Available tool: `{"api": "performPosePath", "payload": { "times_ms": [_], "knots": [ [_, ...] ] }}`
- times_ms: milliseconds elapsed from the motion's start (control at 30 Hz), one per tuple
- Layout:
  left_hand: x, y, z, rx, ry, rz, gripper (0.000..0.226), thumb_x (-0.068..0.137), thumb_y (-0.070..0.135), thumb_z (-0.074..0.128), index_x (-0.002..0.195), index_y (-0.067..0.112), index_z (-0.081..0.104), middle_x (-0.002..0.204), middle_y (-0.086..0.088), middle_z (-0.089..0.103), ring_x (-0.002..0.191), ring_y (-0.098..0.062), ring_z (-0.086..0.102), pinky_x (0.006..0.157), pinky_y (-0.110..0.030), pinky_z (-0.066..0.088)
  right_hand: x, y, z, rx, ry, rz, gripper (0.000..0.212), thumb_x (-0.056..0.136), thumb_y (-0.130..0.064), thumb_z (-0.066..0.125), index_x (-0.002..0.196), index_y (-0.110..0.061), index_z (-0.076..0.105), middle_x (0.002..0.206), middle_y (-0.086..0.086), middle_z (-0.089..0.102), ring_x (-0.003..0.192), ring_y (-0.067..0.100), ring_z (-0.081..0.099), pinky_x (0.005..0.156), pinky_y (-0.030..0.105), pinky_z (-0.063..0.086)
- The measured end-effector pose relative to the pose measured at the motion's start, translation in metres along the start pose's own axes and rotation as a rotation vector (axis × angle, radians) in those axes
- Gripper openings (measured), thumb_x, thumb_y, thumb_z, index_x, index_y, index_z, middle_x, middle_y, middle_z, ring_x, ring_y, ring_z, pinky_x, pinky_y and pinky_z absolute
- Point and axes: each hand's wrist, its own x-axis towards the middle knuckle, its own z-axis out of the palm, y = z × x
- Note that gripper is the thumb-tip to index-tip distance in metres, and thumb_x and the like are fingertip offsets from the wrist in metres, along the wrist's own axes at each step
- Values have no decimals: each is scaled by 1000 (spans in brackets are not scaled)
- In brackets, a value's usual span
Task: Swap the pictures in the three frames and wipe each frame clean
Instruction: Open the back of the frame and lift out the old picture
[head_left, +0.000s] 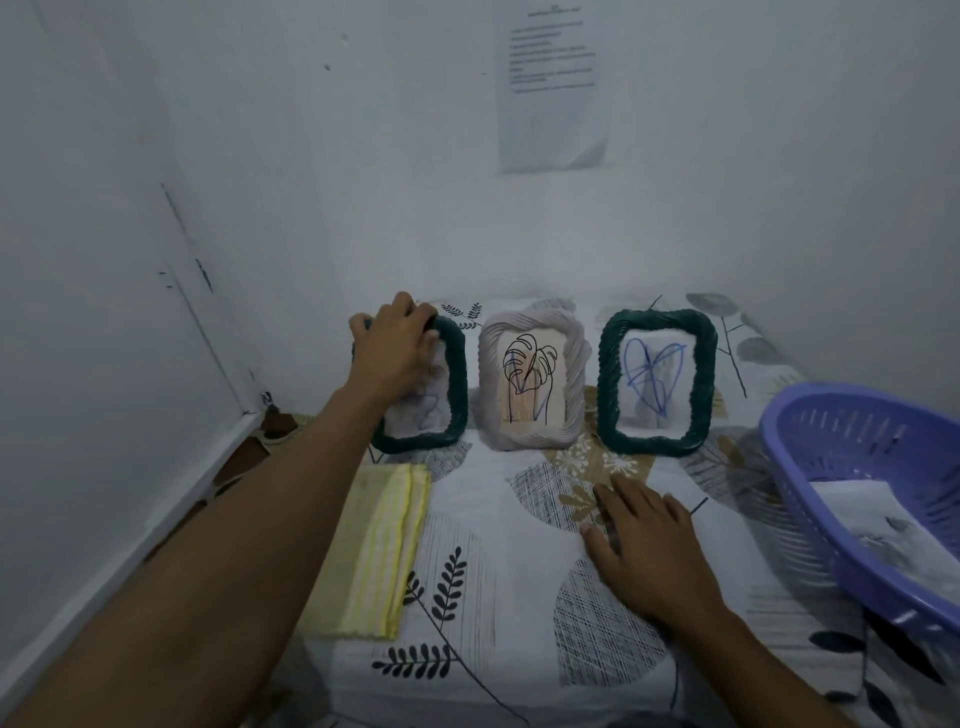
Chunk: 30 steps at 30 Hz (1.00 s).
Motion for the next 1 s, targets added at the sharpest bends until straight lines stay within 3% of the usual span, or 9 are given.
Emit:
{"api": "performPosePath", "payload": {
  "times_ms": [133, 267, 367, 433, 500, 667, 767, 867, 1000],
  "knots": [
    [-14, 0, -39, -80, -43, 112, 27, 99, 28, 46, 120, 15, 55, 113, -5, 53, 91, -28, 56, 83, -41, 40, -2, -2, -4, 13, -7, -4, 72, 88, -61, 13, 147, -25, 35, 157, 2, 29, 145, 18, 24, 118, 45, 13],
    [-27, 18, -73, -136, -48, 177, 29, 98, 31, 46, 122, 19, 58, 107, -3, 54, 92, -24, 55, 75, -35, 42, -1, -8, -23, 108, -30, -39, 53, 96, -48, 39, 144, -24, 39, 150, 1, 39, 138, 19, 34, 115, 44, 20],
    [-44, 46, -74, -313, -107, 230, 29, 97, 28, 48, 120, 17, 61, 101, -7, 56, 93, -24, 53, 78, -38, 45, -3, -26, -51, 387, 61, -108, 42, 96, -41, 46, 134, -23, 51, 133, -1, 56, 117, 15, 53, 100, 34, 41],
    [-59, 66, -62, -385, -174, 234, 31, 97, 27, 49, 124, 15, 61, 102, -8, 56, 95, -25, 53, 81, -37, 43, -7, -39, -70, 641, 115, -147, 33, 98, -34, 48, 127, -24, 58, 120, -6, 64, 104, 8, 60, 89, 25, 48],
    [-72, 82, -49, -421, -211, 225, 36, 96, 31, 48, 125, 13, 60, 102, -9, 57, 96, -26, 54, 82, -37, 43, -12, -45, -82, 732, 153, -157, 26, 98, -26, 52, 122, -22, 61, 104, -6, 68, 91, 6, 64, 79, 22, 52],
    [-82, 108, -36, -407, -127, 111, 44, 86, 45, 49, 123, 23, 63, 109, -1, 56, 105, -23, 48, 90, -47, 41, -19, -41, -88, 977, 86, -23, 22, 97, -1, 47, 88, -12, 63, 73, 9, 67, 60, 17, 61, 61, 37, 56],
    [-93, 125, -33, -433, -113, 58, 34, 92, 35, 54, 125, 26, 61, 121, 2, 53, 114, -21, 41, 94, -42, 35, -18, -49, -97, 1156, 29, 13, 22, 98, 1, 45, 93, -6, 65, 78, 10, 67, 65, 18, 61, 61, 30, 53],
    [-106, 134, -31, -566, -116, -40, 33, 97, 29, 48, 127, 21, 60, 124, -3, 50, 115, -20, 41, 96, -39, 37, -15, -58, -103, 1187, -13, 20, 34, 97, 4, 42, 102, -17, 68, 93, -1, 70, 82, 13, 65, 72, 29, 53],
    [-124, 135, -45, -814, -291, 11, 29, 96, 33, 53, 121, 20, 62, 107, -4, 65, 95, -20, 60, 85, -34, 49, -8, -56, -112, 1083, -23, 9, 57, 90, 17, 34, 128, -15, 61, 121, 1, 61, 107, 6, 58, 80, 21, 49]
  ]
}}
